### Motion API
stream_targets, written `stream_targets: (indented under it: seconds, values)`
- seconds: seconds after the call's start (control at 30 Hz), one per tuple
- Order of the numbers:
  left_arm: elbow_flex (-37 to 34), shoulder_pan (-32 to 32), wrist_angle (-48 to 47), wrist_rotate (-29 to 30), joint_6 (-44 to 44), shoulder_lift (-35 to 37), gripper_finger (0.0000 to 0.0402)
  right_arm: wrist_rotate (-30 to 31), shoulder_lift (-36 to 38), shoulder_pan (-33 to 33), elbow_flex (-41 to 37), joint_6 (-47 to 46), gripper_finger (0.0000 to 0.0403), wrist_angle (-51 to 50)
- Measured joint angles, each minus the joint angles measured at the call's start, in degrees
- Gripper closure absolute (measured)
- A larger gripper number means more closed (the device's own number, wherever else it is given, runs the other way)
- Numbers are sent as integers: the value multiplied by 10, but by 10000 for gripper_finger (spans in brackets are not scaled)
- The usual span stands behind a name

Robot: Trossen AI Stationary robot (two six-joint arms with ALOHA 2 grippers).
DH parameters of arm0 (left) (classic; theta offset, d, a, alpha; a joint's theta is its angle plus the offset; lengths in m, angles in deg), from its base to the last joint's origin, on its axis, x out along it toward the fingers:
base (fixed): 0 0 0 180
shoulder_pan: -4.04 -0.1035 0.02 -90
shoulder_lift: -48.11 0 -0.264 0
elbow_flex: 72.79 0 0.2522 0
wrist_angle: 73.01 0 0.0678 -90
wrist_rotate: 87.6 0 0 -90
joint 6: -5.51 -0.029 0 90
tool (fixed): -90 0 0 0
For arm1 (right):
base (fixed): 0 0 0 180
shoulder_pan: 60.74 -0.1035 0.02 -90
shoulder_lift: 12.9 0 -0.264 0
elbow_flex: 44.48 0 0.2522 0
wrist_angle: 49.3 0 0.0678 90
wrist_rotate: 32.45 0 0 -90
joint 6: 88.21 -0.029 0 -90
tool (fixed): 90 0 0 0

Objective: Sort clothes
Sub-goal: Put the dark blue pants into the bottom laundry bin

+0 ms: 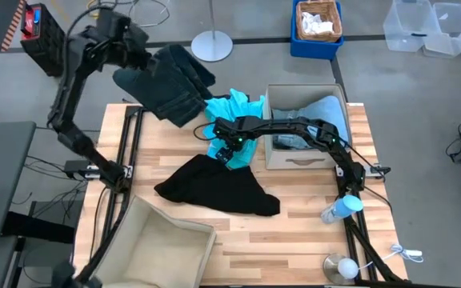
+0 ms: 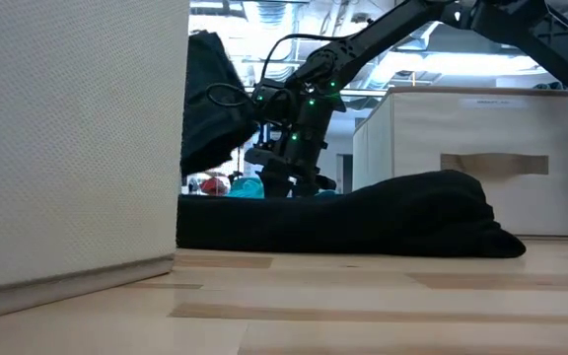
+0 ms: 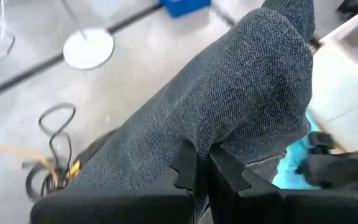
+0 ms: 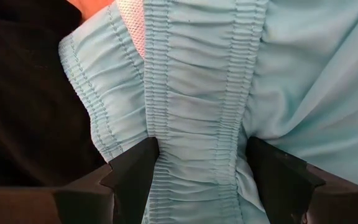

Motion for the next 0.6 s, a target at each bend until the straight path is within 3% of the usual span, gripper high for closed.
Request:
stream_targets:
  seconds: [0.6]
  values:
    - [0,137,54,-4,10,156,394,2,0,0,0,1,127,5]
